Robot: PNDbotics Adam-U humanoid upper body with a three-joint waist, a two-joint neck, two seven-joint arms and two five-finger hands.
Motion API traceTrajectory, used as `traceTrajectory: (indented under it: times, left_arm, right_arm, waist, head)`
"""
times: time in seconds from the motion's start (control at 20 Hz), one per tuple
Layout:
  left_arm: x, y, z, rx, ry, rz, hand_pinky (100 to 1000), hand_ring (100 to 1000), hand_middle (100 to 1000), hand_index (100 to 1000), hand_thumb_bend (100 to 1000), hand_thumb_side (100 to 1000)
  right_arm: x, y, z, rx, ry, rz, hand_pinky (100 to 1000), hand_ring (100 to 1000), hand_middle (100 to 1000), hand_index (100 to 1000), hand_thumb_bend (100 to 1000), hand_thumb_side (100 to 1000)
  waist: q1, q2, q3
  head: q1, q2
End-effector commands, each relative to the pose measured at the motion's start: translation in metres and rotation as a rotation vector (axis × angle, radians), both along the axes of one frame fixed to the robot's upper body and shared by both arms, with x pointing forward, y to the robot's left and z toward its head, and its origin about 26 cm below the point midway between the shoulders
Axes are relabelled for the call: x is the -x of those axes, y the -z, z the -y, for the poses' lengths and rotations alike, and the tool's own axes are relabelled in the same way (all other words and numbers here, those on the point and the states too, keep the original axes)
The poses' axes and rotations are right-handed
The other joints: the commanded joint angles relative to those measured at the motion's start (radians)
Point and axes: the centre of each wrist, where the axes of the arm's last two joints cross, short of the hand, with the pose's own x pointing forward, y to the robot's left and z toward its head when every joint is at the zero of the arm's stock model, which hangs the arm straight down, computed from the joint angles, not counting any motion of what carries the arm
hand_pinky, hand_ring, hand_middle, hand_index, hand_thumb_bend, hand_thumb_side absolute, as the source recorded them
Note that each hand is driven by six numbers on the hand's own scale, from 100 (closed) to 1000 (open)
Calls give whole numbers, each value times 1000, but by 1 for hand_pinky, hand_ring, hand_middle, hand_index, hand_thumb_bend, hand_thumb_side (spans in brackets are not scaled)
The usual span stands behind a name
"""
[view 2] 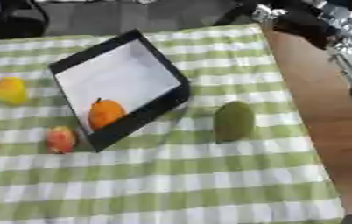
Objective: Pick up objects on the table and place them in the box.
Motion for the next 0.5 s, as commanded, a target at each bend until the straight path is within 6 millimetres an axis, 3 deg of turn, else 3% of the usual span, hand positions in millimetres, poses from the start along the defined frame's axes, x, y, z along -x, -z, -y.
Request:
traceTrajectory:
  times: [0.05,0.4,0.5]
  left_arm:
    - [7,-23,-11,-42,-30,46,800,841,827,924,277,815]
    - [16,-26,-16,-82,-43,49,800,842,828,923,277,808]
    - [18,-26,-17,-91,-47,44,799,842,828,922,276,807]
  right_arm:
    - [20,-25,-1,147,-47,55,902,837,819,884,216,570]
    - [52,-48,-9,353,-173,73,902,847,826,887,279,542]
    - [55,-52,-8,433,-212,73,900,850,830,890,332,526]
  waist:
    - [-13,5,-3]
    - [-14,1,-12]
    - [-15,-1,-14]
  head:
    - [17,2]
    - [34,2]
    - [36,2]
